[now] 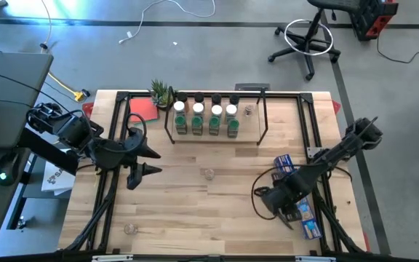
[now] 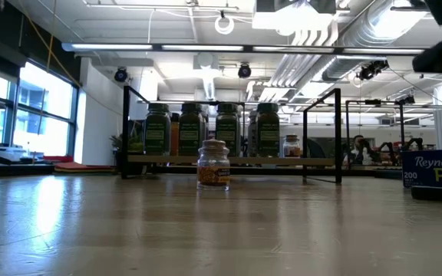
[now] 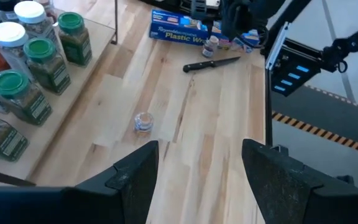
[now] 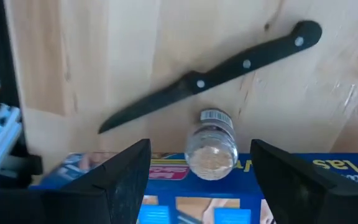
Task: Shelf spices
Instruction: Put the transparent seasoning bottle on the shelf aligned with the other transparent seasoning bottle
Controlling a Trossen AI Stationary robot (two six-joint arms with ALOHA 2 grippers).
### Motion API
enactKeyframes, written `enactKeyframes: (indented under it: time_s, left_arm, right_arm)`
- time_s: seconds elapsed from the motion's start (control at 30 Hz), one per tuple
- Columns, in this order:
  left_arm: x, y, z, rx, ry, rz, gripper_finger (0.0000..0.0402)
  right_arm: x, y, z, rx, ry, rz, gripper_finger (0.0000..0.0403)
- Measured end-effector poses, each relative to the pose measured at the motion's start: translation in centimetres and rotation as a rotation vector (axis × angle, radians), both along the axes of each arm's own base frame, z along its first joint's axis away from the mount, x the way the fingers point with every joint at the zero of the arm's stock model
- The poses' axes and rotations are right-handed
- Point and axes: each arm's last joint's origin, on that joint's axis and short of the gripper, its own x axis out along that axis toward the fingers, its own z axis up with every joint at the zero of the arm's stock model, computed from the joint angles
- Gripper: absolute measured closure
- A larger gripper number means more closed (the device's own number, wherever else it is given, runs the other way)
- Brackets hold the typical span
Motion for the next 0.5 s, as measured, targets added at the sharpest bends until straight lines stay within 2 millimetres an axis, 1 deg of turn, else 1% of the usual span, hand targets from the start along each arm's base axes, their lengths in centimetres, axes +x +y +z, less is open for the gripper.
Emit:
enactKeyframes:
  time_s: [0.23,0.4,0.5]
  left_arm:
    - [0.3,0.6,0.0,-0.061,-0.003,0.085,0.0177]
    - [0.5,1.1,0.0,-0.089,-0.004,0.135,0.0177]
    - [0.6,1.4,0.0,-0.107,-0.006,0.163,0.0177]
  right_arm:
    - [-1.6,-1.1,-2.6,-0.006,0.008,0.054,0.0133]
    - [-2.0,-1.3,-4.2,0.035,-0.003,0.089,0.0134]
    - [-2.0,-1.2,-4.7,0.051,-0.016,0.068,0.0143]
